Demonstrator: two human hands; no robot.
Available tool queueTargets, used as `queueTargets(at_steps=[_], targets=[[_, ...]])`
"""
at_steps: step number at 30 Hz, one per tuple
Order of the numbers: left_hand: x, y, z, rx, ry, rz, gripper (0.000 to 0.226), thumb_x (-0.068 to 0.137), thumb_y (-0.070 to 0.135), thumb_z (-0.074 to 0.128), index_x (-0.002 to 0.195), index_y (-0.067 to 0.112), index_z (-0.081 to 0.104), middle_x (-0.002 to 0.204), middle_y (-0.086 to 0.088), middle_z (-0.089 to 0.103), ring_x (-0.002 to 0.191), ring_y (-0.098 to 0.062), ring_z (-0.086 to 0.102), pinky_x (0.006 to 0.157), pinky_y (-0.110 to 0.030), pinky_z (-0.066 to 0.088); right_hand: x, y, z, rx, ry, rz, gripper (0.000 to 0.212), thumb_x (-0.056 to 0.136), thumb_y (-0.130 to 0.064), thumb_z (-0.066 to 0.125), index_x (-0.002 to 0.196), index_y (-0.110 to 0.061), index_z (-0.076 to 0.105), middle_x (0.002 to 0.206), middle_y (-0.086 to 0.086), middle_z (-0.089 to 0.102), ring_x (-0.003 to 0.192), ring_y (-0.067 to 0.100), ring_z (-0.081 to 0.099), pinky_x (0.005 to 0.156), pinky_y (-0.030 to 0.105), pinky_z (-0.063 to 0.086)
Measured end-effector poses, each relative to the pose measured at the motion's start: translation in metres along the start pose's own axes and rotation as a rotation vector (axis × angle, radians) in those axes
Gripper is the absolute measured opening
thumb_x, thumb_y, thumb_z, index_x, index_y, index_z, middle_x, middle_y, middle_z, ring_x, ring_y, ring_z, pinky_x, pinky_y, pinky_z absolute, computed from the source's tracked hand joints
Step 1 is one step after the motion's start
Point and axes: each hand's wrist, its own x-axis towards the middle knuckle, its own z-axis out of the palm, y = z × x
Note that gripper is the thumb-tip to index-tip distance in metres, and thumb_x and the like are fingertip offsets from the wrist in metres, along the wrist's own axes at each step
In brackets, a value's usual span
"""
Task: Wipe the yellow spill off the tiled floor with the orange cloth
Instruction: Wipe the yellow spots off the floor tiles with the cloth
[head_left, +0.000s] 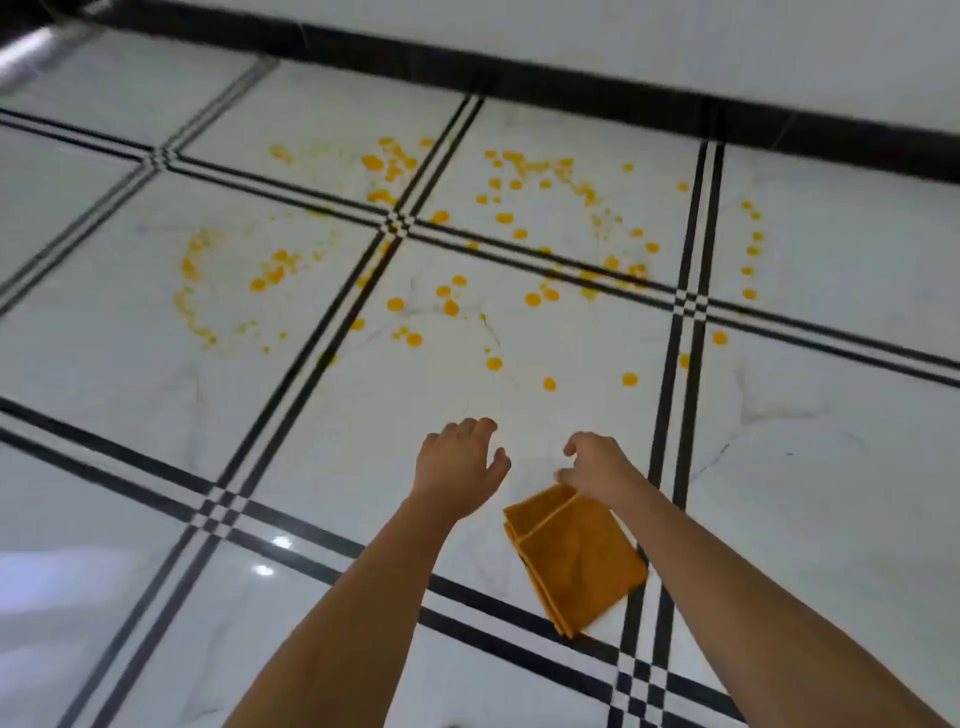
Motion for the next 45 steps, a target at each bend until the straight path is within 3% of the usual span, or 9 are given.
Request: queueTargets(at_steps=[7, 14, 22, 27, 34, 37, 39, 42, 45], targets=[[0.053, -0.037, 0.097, 0.047, -0.097, 0.076, 0.044, 0.095, 0.038, 0.036, 0.132, 0.017, 0.044, 0.128, -0.002, 0.054, 0.113, -0.021, 0.05, 0.092, -0.034, 0.036, 0.056, 0.053, 0.061, -0.215, -0.054, 0.126, 0.061, 0.079, -0.02, 0.071, 0.128, -0.015, 0.035, 0.123, 0.012, 0.049, 0.112, 0.027, 0.049, 0.092, 0.037, 0.047], [0.077, -0.039, 0.074, 0.044, -0.097, 0.058, 0.044, 0.095, 0.037, 0.035, 0.132, 0.016, 0.044, 0.127, -0.003, 0.055, 0.113, -0.022, 0.05, 0.092, -0.035, 0.036, 0.067, 0.029, 0.033, -0.071, -0.116, 0.106, 0.025, 0.085, -0.018, 0.066, 0.106, -0.011, 0.055, 0.106, 0.009, 0.06, 0.083, 0.016, 0.053, 0.072, 0.024, 0.043], [0.099, -0.048, -0.012, 0.071, 0.008, 0.001, 0.045, 0.095, 0.04, 0.035, 0.133, 0.017, 0.041, 0.13, -0.003, 0.052, 0.115, -0.022, 0.049, 0.092, -0.035, 0.035, 0.071, -0.061, -0.074, -0.156, -0.064, -0.122, 0.023, 0.084, -0.014, 0.065, 0.105, -0.011, 0.056, 0.101, 0.005, 0.054, 0.088, 0.018, 0.052, 0.072, 0.027, 0.042], [0.123, -0.055, -0.028, 0.025, 0.08, -0.107, 0.044, 0.095, 0.039, 0.035, 0.132, 0.016, 0.043, 0.13, -0.004, 0.052, 0.115, -0.023, 0.049, 0.092, -0.036, 0.034, 0.087, -0.1, -0.125, -0.079, 0.124, -0.341, 0.011, 0.084, -0.007, 0.063, 0.091, -0.012, 0.056, 0.088, 0.003, 0.056, 0.068, 0.011, 0.049, 0.055, 0.021, 0.036], [0.162, -0.063, 0.004, -0.014, 0.057, -0.3, 0.044, 0.096, 0.038, 0.032, 0.132, 0.014, 0.042, 0.13, -0.005, 0.052, 0.116, -0.024, 0.048, 0.092, -0.037, 0.035, 0.159, -0.084, -0.061, 0.062, -0.125, -0.415, 0.023, 0.079, -0.014, 0.071, 0.1, -0.012, 0.063, 0.107, 0.007, 0.064, 0.096, 0.018, 0.058, 0.077, 0.021, 0.042], [0.164, -0.072, 0.025, -0.028, 0.097, -0.343, 0.045, 0.097, 0.038, 0.029, 0.134, 0.015, 0.041, 0.137, -0.005, 0.047, 0.123, -0.023, 0.044, 0.097, -0.037, 0.034, 0.186, -0.066, -0.032, 0.053, 0.016, -0.379, 0.028, 0.089, -0.03, 0.059, 0.112, -0.013, 0.061, 0.117, 0.009, 0.06, 0.109, 0.023, 0.055, 0.088, 0.03, 0.043], [0.168, -0.08, 0.038, -0.019, 0.105, -0.382, 0.05, 0.099, 0.039, 0.025, 0.143, 0.017, 0.03, 0.151, -0.004, 0.031, 0.138, -0.022, 0.027, 0.107, -0.04, 0.027, 0.206, -0.063, -0.019, -0.098, 0.153, -0.393, 0.045, 0.095, -0.038, 0.044, 0.134, -0.015, 0.045, 0.141, 0.012, 0.043, 0.131, 0.029, 0.037, 0.104, 0.038, 0.033], [0.177, -0.095, 0.061, -0.031, 0.13, -0.504, 0.055, 0.099, 0.039, 0.017, 0.149, 0.019, 0.01, 0.158, -0.002, 0.006, 0.145, -0.02, 0.002, 0.115, -0.041, 0.01, 0.238, -0.076, 0.015, -0.3, 0.046, -0.395, 0.058, 0.094, -0.056, 0.024, 0.147, -0.037, 0.009, 0.159, 0.005, -0.002, 0.144, 0.035, -0.007, 0.114, 0.053, 0.004], [0.183, -0.105, 0.077, -0.056, 0.181, -0.583, 0.057, 0.098, 0.042, 0.01, 0.149, 0.02, -0.002, 0.158, 0.001, -0.006, 0.144, -0.018, -0.01, 0.115, -0.041, 0.001, 0.247, -0.067, 0.044, -0.445, 0.142, -0.55, 0.059, 0.088, -0.067, 0.016, 0.144, -0.048, 0.008, 0.158, 0.005, -0.004, 0.142, 0.041, -0.008, 0.109, 0.063, 0.0]])
